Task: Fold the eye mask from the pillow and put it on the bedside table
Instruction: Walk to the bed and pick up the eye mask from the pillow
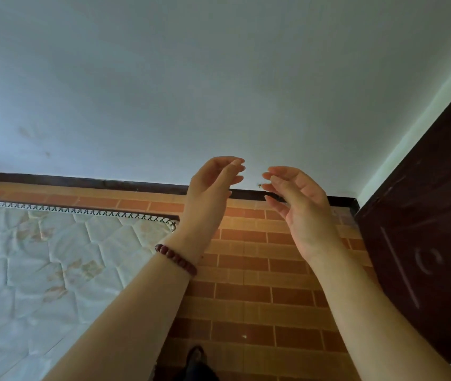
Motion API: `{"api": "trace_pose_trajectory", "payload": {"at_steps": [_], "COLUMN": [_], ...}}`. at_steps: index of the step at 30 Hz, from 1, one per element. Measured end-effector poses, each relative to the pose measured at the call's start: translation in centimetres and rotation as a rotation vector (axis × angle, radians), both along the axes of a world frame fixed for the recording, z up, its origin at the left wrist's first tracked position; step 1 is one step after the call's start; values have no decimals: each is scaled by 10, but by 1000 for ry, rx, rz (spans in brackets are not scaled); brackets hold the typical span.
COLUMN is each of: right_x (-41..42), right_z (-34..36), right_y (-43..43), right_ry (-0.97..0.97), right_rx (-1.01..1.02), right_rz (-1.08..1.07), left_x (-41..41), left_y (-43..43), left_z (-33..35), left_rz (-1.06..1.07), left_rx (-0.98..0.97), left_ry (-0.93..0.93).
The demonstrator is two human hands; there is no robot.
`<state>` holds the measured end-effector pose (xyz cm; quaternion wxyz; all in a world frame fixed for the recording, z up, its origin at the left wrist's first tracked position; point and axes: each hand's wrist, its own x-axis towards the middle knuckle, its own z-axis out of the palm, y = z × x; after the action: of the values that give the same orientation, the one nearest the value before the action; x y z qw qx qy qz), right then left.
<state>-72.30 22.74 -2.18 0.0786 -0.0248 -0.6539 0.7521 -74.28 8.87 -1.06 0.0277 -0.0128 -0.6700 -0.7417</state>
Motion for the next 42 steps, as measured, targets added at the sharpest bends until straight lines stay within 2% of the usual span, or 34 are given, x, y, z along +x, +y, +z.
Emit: {"api": "trace_pose_trajectory", "payload": {"at_steps": [8,18,29,38,42], "right_x": [-141,-335,-507,-697,-777], "right_z": [-8,8,3,9,10], "right_y": [9,-13,-41,-50,-63], "right_ry": [27,79,73,130,124], "right_rx": [12,-6,-79,-17,-24], "right_rz": [-46,-55,47,205,286], "left_x": [-140,-331,-490,-662,-724], "left_y": [18,-9,-51,-53,-68], "left_z": [-8,14,6,3,2], "left_rz": [-72,-66,84,173,239], "left_rx": [-12,-2,22,77,26], "left_ry": [24,52,61,105,99]}}
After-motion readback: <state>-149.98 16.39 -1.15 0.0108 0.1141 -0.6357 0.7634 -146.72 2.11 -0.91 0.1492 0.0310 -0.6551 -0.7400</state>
